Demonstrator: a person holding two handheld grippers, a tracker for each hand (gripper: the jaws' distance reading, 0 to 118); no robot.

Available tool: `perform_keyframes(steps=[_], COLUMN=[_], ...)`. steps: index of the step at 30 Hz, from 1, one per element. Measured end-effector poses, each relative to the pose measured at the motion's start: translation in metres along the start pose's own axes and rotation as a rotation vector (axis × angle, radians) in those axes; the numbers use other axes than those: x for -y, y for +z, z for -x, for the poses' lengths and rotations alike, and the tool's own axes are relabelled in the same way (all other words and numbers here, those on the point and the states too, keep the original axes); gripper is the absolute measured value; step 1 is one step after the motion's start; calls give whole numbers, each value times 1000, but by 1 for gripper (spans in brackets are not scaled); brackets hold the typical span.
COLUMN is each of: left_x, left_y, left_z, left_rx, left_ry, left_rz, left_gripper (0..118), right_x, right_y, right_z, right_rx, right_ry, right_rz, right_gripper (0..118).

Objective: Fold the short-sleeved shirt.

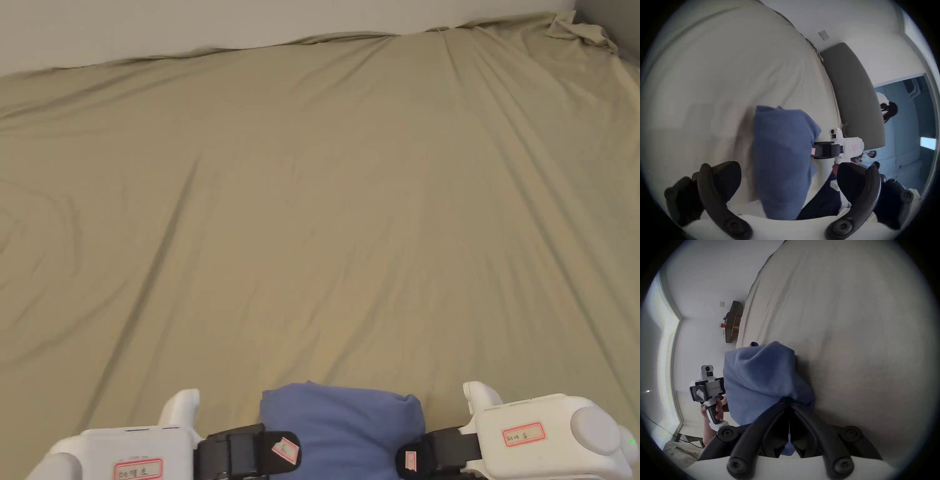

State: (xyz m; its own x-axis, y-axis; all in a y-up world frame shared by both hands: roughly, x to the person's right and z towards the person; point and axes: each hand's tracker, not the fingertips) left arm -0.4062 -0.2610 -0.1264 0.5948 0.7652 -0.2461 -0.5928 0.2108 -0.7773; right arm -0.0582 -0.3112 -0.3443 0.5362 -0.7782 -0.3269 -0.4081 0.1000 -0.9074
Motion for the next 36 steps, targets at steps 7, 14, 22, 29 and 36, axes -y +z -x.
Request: perform_keyframes(steps=[7, 14, 22, 29, 36], left_x=[-9, 5, -5, -33, -42], left_y=[-27, -16, 78, 256, 342], left_z=[0, -34, -7, 77, 169], left_rx=[-113, -71, -8, -252, -320], left_ry=[13, 29, 126, 210, 334], left_rz=[48, -10, -50, -168, -145], left_gripper=[118, 47, 46, 46, 46], right_x=[0, 0, -6, -12, -2], right_y=[-1, 0, 72, 154, 199], right_z=[4, 3, 72, 111, 105], right_rx=[14, 10, -188, -169, 66], right_ry=[18, 8, 140, 241, 306], right_rz=[9, 10, -184, -349, -434], right_gripper=[4, 4, 4, 4, 4])
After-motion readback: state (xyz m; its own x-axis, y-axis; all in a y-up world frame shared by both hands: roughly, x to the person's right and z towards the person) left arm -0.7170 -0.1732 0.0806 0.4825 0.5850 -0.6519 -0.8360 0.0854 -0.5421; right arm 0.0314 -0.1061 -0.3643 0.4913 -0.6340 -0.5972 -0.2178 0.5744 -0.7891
